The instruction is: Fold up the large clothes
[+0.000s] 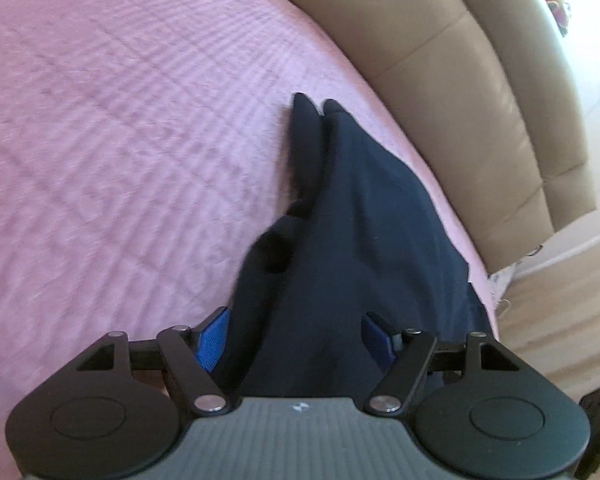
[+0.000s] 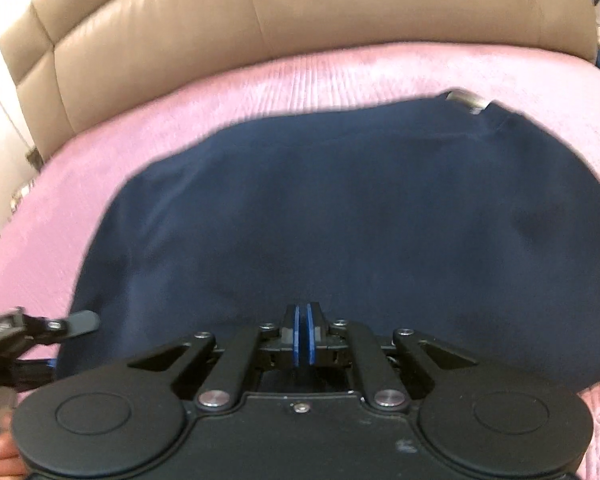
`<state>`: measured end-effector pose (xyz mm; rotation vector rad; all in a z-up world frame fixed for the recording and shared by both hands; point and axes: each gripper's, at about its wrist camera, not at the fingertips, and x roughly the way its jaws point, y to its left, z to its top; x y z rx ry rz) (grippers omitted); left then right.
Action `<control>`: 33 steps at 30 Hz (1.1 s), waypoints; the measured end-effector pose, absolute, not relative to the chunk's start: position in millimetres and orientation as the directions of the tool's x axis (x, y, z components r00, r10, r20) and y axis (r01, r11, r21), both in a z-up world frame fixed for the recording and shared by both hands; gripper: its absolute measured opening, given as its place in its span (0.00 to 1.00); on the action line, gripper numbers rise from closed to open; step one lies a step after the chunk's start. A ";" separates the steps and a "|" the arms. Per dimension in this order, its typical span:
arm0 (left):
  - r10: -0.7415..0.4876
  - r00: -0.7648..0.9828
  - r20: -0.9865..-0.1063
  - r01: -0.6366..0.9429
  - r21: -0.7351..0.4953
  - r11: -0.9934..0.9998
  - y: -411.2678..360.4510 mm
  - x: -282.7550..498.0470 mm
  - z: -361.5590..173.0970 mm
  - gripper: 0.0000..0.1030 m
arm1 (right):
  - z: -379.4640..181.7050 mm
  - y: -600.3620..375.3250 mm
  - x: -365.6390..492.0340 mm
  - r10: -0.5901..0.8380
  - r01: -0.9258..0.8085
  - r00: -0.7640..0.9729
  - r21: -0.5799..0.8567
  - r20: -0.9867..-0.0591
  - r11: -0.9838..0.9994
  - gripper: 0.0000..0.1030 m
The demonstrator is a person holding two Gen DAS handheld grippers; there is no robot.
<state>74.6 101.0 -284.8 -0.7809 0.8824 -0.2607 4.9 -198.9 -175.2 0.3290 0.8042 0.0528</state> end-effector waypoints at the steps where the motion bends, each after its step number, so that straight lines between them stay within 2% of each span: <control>1: -0.520 0.623 -0.584 -0.092 -0.716 0.692 99.1 79.9 -286.4 0.70 | -168.1 -199.0 0.8 0.145 0.085 0.712 0.289 -0.687 0.954 0.04; 4: -0.550 0.622 -0.557 -0.070 -0.740 0.669 93.5 90.5 -289.8 0.70 | -152.6 -196.9 -7.1 0.108 0.080 0.747 0.250 -0.656 0.965 0.04; 6: -0.560 0.618 -0.552 -0.060 -0.743 0.666 89.1 94.2 -290.2 0.68 | -155.3 -192.8 -4.3 0.108 0.075 0.734 0.237 -0.670 0.969 0.04; 8: -0.566 0.606 -0.559 -0.057 -0.740 0.670 84.6 98.2 -291.1 0.52 | -170.4 -188.9 1.7 0.090 0.095 0.697 0.215 -0.712 0.972 0.04; 9: -0.571 0.591 -0.570 -0.063 -0.738 0.672 83.0 99.9 -293.6 0.30 | -180.4 -189.6 4.4 0.091 0.107 0.673 0.219 -0.734 0.970 0.04; 10: -0.579 0.579 -0.574 -0.067 -0.741 0.668 82.3 101.0 -296.8 0.21 | -187.8 -190.5 5.3 0.097 0.115 0.667 0.231 -0.738 0.966 0.04; 14: -0.574 0.606 -0.551 -0.036 -0.739 0.672 75.0 96.3 -286.2 0.12 | -197.3 -197.2 6.9 0.122 0.142 0.676 0.290 -0.727 0.947 0.03; 19: -0.639 0.648 -0.415 0.105 -0.782 0.614 54.5 95.2 -236.1 0.11 | -202.9 -201.0 2.2 0.148 0.129 0.689 0.322 -0.709 0.938 0.03; 24: -0.688 0.642 -0.339 0.292 -0.721 0.628 -3.5 95.7 -184.6 0.11 | -206.2 -212.0 -1.0 0.190 0.142 0.699 0.394 -0.689 0.908 0.03; 28: -0.731 0.604 -0.317 0.417 -0.655 0.629 -61.2 102.1 -165.5 0.12 | -206.7 -228.5 -7.0 0.241 0.138 0.716 0.472 -0.655 0.871 0.04; 31: -0.753 0.576 -0.318 0.457 -0.639 0.619 -99.0 109.0 -157.6 0.12 | -208.7 -256.5 -13.0 0.289 0.176 0.730 0.580 -0.619 0.796 0.05; 33: -0.761 0.564 -0.321 0.477 -0.626 0.617 -122.8 114.0 -153.2 0.12 | -202.4 -276.3 -22.9 0.271 0.188 0.753 0.592 -0.599 0.784 0.05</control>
